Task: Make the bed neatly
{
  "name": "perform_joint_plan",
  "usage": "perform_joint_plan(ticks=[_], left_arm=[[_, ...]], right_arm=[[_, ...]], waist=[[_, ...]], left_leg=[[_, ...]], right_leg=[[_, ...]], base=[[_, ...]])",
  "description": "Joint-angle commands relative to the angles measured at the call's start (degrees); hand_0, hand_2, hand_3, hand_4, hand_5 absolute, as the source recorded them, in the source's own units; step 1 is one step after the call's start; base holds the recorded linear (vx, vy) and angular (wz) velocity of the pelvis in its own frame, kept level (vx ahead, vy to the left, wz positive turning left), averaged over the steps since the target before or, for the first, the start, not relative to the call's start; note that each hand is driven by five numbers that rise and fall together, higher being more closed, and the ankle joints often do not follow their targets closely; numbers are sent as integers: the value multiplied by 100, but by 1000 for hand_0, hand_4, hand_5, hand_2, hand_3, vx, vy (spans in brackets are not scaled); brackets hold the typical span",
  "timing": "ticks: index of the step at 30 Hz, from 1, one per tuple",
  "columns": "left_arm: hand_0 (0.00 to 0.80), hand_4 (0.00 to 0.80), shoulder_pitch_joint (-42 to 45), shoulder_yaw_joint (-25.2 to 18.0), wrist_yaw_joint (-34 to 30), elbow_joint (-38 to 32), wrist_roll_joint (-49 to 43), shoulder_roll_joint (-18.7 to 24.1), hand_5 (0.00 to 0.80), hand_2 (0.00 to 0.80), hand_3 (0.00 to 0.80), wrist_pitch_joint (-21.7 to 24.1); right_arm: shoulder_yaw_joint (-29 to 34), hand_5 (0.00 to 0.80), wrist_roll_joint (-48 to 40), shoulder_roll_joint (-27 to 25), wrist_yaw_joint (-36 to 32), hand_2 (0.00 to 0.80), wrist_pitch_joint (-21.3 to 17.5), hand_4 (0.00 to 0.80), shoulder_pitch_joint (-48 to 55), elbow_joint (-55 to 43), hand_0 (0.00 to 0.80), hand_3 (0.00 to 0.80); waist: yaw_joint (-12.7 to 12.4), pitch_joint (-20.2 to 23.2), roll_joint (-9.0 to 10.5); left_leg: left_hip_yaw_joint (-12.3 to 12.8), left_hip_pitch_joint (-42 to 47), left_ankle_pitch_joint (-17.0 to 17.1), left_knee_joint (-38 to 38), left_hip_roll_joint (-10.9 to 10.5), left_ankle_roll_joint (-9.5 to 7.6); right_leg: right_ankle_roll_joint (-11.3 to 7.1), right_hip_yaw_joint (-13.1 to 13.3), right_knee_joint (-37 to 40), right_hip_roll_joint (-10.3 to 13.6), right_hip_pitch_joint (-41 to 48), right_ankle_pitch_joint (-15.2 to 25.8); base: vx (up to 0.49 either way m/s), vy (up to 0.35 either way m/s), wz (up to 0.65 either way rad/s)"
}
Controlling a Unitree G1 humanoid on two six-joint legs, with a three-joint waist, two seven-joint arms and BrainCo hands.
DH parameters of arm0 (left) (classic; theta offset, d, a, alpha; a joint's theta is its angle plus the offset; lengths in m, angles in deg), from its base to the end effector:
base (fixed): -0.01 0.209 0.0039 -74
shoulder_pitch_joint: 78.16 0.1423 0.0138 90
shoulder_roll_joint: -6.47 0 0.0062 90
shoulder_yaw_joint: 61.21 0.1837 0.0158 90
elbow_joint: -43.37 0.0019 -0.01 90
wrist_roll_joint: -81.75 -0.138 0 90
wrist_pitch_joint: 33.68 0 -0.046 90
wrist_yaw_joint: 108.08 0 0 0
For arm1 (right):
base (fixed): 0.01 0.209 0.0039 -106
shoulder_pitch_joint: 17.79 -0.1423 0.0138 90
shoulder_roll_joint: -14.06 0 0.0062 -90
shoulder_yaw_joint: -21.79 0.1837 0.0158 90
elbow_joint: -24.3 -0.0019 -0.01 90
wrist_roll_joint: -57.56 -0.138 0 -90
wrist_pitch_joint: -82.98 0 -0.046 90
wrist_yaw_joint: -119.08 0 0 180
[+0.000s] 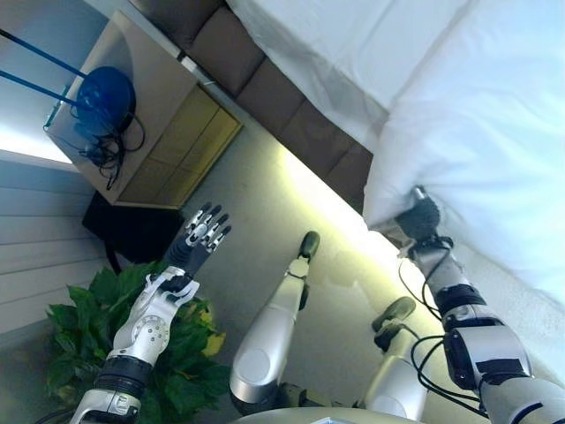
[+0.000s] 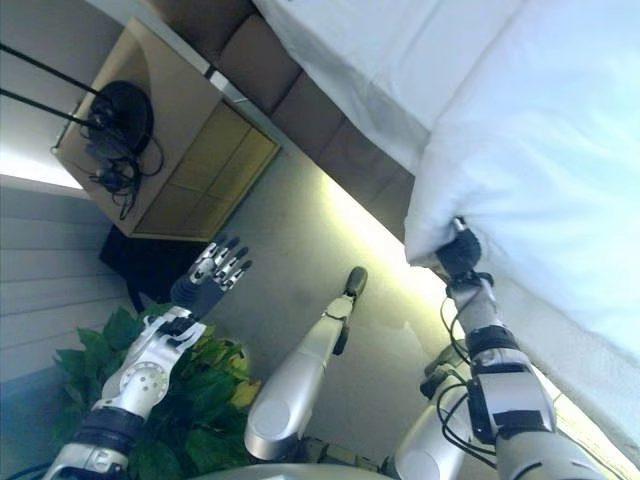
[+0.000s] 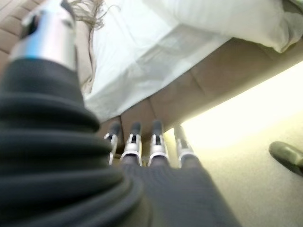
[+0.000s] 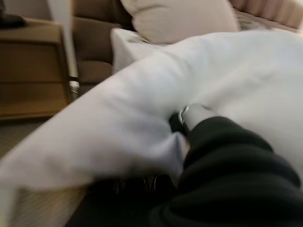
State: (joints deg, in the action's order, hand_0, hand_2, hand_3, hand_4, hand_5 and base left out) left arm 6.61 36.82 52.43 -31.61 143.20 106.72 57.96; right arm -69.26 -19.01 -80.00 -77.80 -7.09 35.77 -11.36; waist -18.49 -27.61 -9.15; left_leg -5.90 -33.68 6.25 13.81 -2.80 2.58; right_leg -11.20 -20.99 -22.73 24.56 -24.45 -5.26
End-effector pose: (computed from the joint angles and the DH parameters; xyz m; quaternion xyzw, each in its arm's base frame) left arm 0.2159 0.2262 0.0292 -0.3009 0.0402 -0.1419 0.9422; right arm 0.3052 -0.2247 0.0503 0.4792 0.0235 0.0030 0.8774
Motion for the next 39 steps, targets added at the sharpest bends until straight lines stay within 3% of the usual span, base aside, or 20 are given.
perform_joint_plan(ticks=[1, 6, 10, 15, 24, 31, 39], left_arm=[[0, 0, -65, 163, 82, -21, -163, -84, 0, 0, 0, 212], [0, 0, -35, 78, 56, 34, -82, -101, 0, 0, 0, 378], [0, 0, 18, 38, 75, 105, 54, -74, 0, 0, 0, 521], [0, 0, 90, 28, 30, 172, 266, -55, 0, 0, 0, 653], [0, 0, 140, 133, 19, 258, 494, -8, 0, 0, 0, 965], [0, 0, 180, 123, 26, 201, 689, 58, 0, 0, 0, 1082], [0, 0, 279, -13, 51, 214, 739, 113, 0, 0, 0, 1304]], right_arm=[[61, 0, -289, 28, 432, 0, -132, 0, 114, -286, 0, 0], [643, 0, -1177, -207, 95, 0, -420, 0, 405, 397, 0, 0], [1157, 0, -2120, -418, -392, 0, -447, 0, 688, 736, 0, 0], [1716, 0, -2663, -622, -772, 0, -483, 0, 1067, 1100, 0, 0], [2453, 0, -3584, -851, -909, 0, -1, 0, 1558, 1604, 0, 0], [2712, 0, -3643, -765, -976, 0, 24, 0, 1837, 1577, 0, 0], [3086, 0, -3643, -569, -860, 0, -45, 0, 2302, 1570, 0, 0]], waist=[[-60, 112, 18], [5, 30, 28], [111, -32, 48], [261, -54, 39], [384, -128, 20], [518, -217, 0], [669, -218, 150]], left_leg=[[-98, -575, 85, 668, 215, 488], [-71, -689, 72, 740, 267, 489], [-48, -764, 47, 793, 321, 502], [4, -776, 26, 780, 378, 514], [69, -839, 45, 729, 470, 556], [144, -902, 59, 735, 506, 550], [229, -1117, 95, 756, 605, 558]], right_leg=[[-380, 276, 1111, 532, 377, 1504], [-380, 292, 1081, 520, 293, 1490], [-380, 365, 1034, 480, 178, 1457], [-380, 476, 1043, 441, 107, 1420], [-380, 538, 1171, 390, 113, 1374], [-380, 638, 1139, 366, 19, 1318], [-380, 664, 1144, 252, -104, 1264]], base=[[-1, 37, 5], [-2, 4, 1], [-29, 14, 1], [-19, 52, -7], [-24, 21, -9], [-29, 35, -7], [-36, -9, -7]])
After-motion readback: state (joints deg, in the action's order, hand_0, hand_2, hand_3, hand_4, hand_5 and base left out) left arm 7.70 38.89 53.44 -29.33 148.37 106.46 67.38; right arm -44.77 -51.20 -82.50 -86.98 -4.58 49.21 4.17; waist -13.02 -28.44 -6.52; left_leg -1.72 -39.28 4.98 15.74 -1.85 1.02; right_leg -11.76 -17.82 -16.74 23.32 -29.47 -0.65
